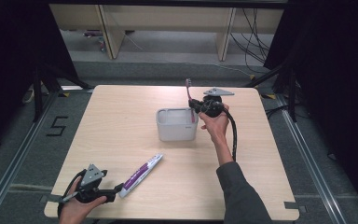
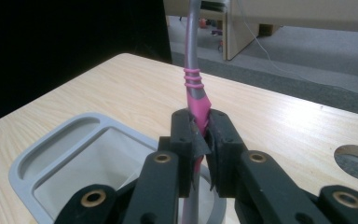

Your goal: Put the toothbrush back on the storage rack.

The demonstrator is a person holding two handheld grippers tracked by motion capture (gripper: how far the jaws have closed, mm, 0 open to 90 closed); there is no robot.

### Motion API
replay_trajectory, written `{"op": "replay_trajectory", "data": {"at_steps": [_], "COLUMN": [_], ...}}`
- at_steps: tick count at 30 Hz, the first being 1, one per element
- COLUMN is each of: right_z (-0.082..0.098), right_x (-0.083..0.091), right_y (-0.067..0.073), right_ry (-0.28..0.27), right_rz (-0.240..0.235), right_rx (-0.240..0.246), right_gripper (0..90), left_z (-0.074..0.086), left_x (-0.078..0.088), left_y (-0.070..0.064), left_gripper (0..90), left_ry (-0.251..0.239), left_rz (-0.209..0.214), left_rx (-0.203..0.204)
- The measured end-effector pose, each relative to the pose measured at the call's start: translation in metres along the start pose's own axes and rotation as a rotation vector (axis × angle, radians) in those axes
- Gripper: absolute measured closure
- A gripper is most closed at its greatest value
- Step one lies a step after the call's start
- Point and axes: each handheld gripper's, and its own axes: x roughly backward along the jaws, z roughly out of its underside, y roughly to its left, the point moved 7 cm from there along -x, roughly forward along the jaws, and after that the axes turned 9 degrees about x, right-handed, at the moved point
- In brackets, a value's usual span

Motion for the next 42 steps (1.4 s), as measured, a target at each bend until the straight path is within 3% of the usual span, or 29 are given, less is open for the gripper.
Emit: {"op": "replay_trajectory", "data": {"at_steps": [2,5,7,10,11,13,25,29,35,36,37,38,40,42], "right_z": [0.002,0.004,0.006,0.007,0.009,0.01,0.011,0.009,0.006,0.007,0.007,0.007,0.006,0.007], "right_x": [0.0,-0.001,0.0,0.0,0.0,0.0,0.001,0.008,0.017,0.021,0.024,0.026,0.03,0.034], "right_y": [0.001,-0.001,0.0,-0.002,0.001,0.0,0.001,0.0,-0.002,-0.002,-0.004,-0.002,-0.002,0.0], "right_ry": [0.001,0.005,0.008,0.008,0.019,0.017,0.021,0.011,-0.009,-0.001,0.003,0.01,-0.005,-0.001], "right_rz": [0.001,0.001,0.0,0.006,-0.008,-0.005,-0.005,-0.005,0.006,0.007,0.012,-0.001,0.002,0.001], "right_rx": [-0.007,0.032,0.012,0.03,0.0,0.025,0.007,-0.011,-0.002,-0.018,0.006,-0.02,-0.002,-0.032], "right_gripper": [82.1,82.1,81.9,81.9,81.8,81.7,78.1,67.7,59.7,58.3,57.0,56.3,52.8,45.6], "left_z": [0.0,0.0,0.0,0.0,0.0,0.0,0.0,0.0,0.0,0.0,0.0,0.0,0.0,0.0], "left_x": [0.0,0.0,-0.001,-0.001,-0.001,-0.001,0.0,-0.001,-0.001,-0.001,0.0,-0.001,0.0,0.0], "left_y": [0.0,0.0,0.0,0.0,0.0,0.0,-0.001,0.0,0.0,0.0,0.0,-0.001,-0.001,0.0], "left_gripper": [18.8,18.7,18.8,18.8,18.7,18.8,18.7,18.8,18.7,18.7,18.7,18.8,18.7,18.7], "left_ry": [-0.002,-0.001,-0.005,-0.004,-0.004,-0.004,-0.003,-0.008,-0.004,-0.005,-0.002,-0.009,-0.004,-0.003], "left_rz": [0.0,0.0,-0.003,-0.001,-0.001,-0.001,0.003,0.0,-0.001,-0.001,0.002,0.005,0.002,0.001], "left_rx": [0.003,0.003,0.006,0.004,0.004,0.004,0.001,0.006,0.005,0.005,0.0,0.003,0.002,0.002]}}
